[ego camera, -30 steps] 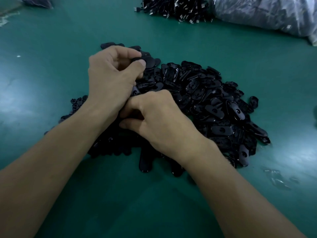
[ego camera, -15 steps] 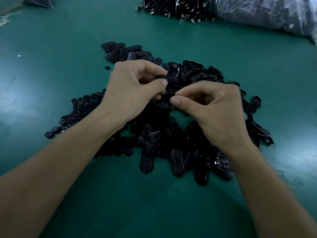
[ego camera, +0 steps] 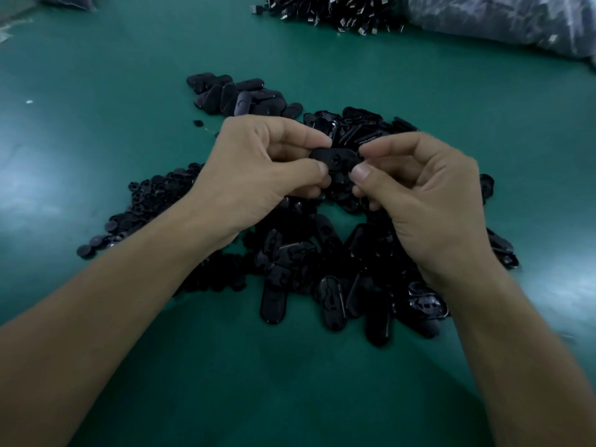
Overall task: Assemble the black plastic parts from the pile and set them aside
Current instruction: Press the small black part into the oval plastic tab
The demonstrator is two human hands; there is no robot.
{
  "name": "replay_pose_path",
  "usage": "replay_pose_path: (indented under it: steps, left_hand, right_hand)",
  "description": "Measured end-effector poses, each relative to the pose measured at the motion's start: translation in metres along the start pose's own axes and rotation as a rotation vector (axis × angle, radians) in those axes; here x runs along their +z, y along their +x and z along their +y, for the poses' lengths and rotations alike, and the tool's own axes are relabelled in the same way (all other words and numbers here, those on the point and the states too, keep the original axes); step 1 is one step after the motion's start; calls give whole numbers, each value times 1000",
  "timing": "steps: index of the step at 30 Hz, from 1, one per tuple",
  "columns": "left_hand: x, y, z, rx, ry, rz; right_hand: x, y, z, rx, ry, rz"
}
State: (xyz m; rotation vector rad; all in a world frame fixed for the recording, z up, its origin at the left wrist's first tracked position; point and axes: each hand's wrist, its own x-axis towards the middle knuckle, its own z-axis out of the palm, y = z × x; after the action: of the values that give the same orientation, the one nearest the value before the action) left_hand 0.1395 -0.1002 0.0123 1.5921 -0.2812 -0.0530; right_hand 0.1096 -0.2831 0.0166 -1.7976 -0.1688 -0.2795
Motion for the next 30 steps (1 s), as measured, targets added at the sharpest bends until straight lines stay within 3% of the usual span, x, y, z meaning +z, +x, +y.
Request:
replay_pose_path:
  steps: [9,30]
  left_hand:
    - [5,-4,3,9,12,-35]
    - [8,-5,0,129,267,-49]
  right_hand:
    - [6,-5,-6,-83,-199,50]
    - [8,-5,-1,-98,-341,6]
